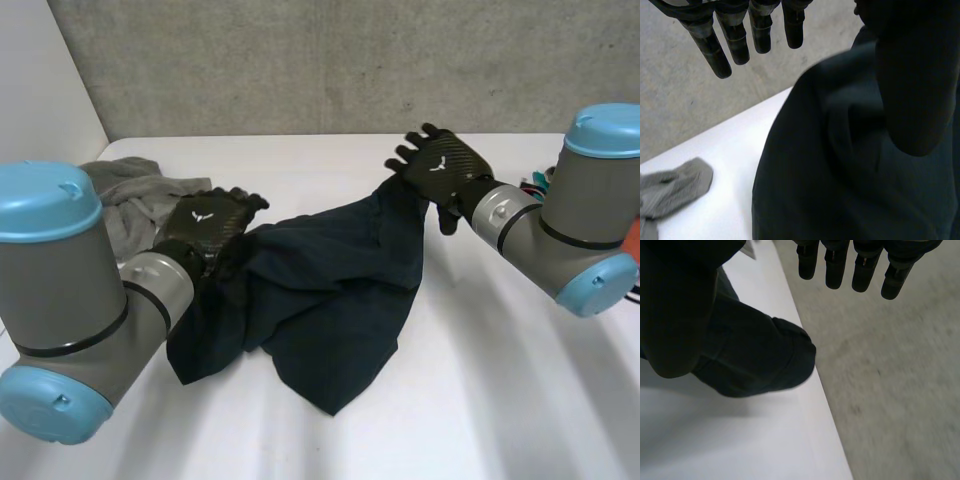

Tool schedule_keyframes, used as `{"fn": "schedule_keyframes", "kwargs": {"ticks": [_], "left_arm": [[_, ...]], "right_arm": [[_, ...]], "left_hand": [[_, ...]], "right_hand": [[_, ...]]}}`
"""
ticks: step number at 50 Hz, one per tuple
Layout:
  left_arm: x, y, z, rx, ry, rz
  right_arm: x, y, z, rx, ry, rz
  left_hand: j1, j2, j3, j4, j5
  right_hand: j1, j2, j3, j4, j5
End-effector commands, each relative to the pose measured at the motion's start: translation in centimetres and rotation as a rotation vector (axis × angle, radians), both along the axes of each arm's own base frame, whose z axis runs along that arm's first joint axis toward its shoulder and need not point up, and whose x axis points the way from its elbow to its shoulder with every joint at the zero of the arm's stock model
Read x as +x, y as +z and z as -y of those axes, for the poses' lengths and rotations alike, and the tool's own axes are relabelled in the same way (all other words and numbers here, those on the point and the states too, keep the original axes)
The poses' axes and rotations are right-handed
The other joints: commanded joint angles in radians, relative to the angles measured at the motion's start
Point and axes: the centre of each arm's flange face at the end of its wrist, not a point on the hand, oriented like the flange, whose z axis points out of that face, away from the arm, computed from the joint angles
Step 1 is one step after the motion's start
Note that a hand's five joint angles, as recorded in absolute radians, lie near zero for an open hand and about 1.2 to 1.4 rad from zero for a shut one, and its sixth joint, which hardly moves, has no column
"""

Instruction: Fold the laundry.

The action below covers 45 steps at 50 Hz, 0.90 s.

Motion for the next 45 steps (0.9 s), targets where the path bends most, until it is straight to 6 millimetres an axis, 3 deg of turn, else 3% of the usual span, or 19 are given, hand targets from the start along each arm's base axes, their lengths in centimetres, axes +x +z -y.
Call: {"fn": "schedule_keyframes", "kwargs": {"ticks": [1, 4, 5, 6, 7, 8, 9, 13, 16, 20, 22, 27, 31, 34, 37, 38, 39, 40, 45], "left_arm": [[0.2, -3.0, 0.1, 0.037, 0.080, 0.057], [0.2, -4.6, 0.7, 0.052, 0.113, 0.082], [0.2, -5.3, 1.2, 0.055, 0.132, 0.090], [0.1, -5.4, 1.4, 0.051, 0.138, 0.091], [0.0, -5.5, 1.7, 0.044, 0.140, 0.089], [-0.2, -5.6, 2.2, 0.031, 0.148, 0.088], [-0.3, -5.5, 2.5, 0.018, 0.149, 0.084], [-1.3, -2.7, 4.9, -0.139, 0.140, 0.016], [-2.2, 0.9, 7.0, -0.302, 0.106, -0.049], [-3.7, 3.9, 7.8, -0.402, 0.005, -0.107], [-4.5, 4.7, 7.6, -0.411, -0.072, -0.130], [-6.2, 4.7, 6.0, -0.369, -0.228, -0.150], [-7.5, 1.9, 3.3, -0.234, -0.387, -0.123], [-7.8, -0.6, 1.8, -0.149, -0.441, -0.069], [-7.0, -2.9, 1.1, -0.103, -0.411, 0.053], [-6.7, -3.0, 1.1, -0.102, -0.397, 0.079], [-6.4, -3.0, 1.1, -0.103, -0.381, 0.104], [-5.8, -2.8, 1.0, -0.107, -0.349, 0.144], [-3.8, -0.2, 1.0, -0.153, -0.225, 0.183]], "right_arm": [[0.8, -2.9, 2.7, -0.035, 0.107, -0.058], [1.0, -4.6, 3.6, -0.038, 0.109, -0.086], [1.1, -5.3, 4.1, -0.047, 0.110, -0.101], [1.1, -5.3, 4.2, -0.053, 0.110, -0.101], [1.2, -5.2, 4.3, -0.065, 0.111, -0.102], [1.2, -5.1, 4.5, -0.073, 0.106, -0.101], [1.2, -5.0, 4.5, -0.070, 0.102, -0.103], [0.2, -2.2, 3.3, -0.035, 0.047, -0.079], [-1.1, 0.4, 1.9, -0.013, 0.003, -0.054], [-3.4, 4.1, -1.9, 0.037, -0.081, -0.046], [-5.2, 5.5, -5.3, 0.098, -0.135, -0.079], [-7.5, 5.5, -11.5, 0.302, -0.196, -0.166], [-8.2, 2.9, -17.5, 0.548, -0.117, -0.253], [-7.8, 1.3, -18.3, 0.567, -0.069, -0.256], [-7.7, 0.7, -16.5, 0.520, -0.108, -0.218], [-7.9, 1.2, -15.1, 0.489, -0.158, -0.186], [-8.1, 1.5, -14.6, 0.482, -0.184, -0.167], [-8.4, 2.5, -13.6, 0.461, -0.223, -0.133], [-8.7, 5.8, -11.6, 0.421, -0.268, -0.017]], "left_hand": [[-0.026, -0.032, -0.032, -0.027, -0.054], [0.067, 0.062, 0.062, 0.067, 0.040], [0.356, 0.351, 0.351, 0.355, 0.329], [0.554, 0.548, 0.549, 0.553, 0.526], [0.718, 0.713, 0.713, 0.718, 0.691], [1.104, 1.098, 1.099, 1.103, 1.076], [1.194, 1.189, 1.189, 1.194, 1.167], [1.195, 1.190, 1.190, 1.195, 1.168], [1.195, 1.190, 1.190, 1.195, 1.168], [1.195, 1.190, 1.190, 1.195, 1.168], [1.195, 1.190, 1.190, 1.195, 1.168], [1.195, 1.190, 1.190, 1.195, 1.168], [1.195, 1.190, 1.190, 1.195, 1.168], [1.184, 1.179, 1.179, 1.183, 1.157], [0.889, 0.884, 0.884, 0.888, 0.862], [0.759, 0.754, 0.754, 0.759, 0.732], [0.613, 0.607, 0.608, 0.612, 0.586], [0.390, 0.385, 0.385, 0.390, 0.363], [0.096, 0.090, 0.091, 0.095, 0.068]], "right_hand": [[-0.044, -0.031, -0.033, -0.033, -0.047], [-0.003, 0.009, 0.008, 0.008, -0.006], [0.422, 0.434, 0.433, 0.433, 0.419], [0.513, 0.526, 0.524, 0.524, 0.510], [1.061, 1.073, 1.072, 1.072, 1.058], [1.177, 1.189, 1.188, 1.188, 1.174], [1.178, 1.190, 1.189, 1.189, 1.175], [1.178, 1.190, 1.189, 1.189, 1.175], [1.178, 1.190, 1.189, 1.189, 1.175], [1.178, 1.190, 1.189, 1.189, 1.175], [1.178, 1.190, 1.189, 1.189, 1.175], [1.178, 1.190, 1.189, 1.189, 1.175], [1.178, 1.190, 1.189, 1.189, 1.175], [1.175, 1.187, 1.186, 1.186, 1.172], [0.575, 0.587, 0.586, 0.586, 0.572], [0.224, 0.236, 0.235, 0.235, 0.221], [0.145, 0.157, 0.156, 0.156, 0.142], [0.112, 0.125, 0.123, 0.123, 0.109], [0.006, 0.019, 0.017, 0.018, 0.004]]}}
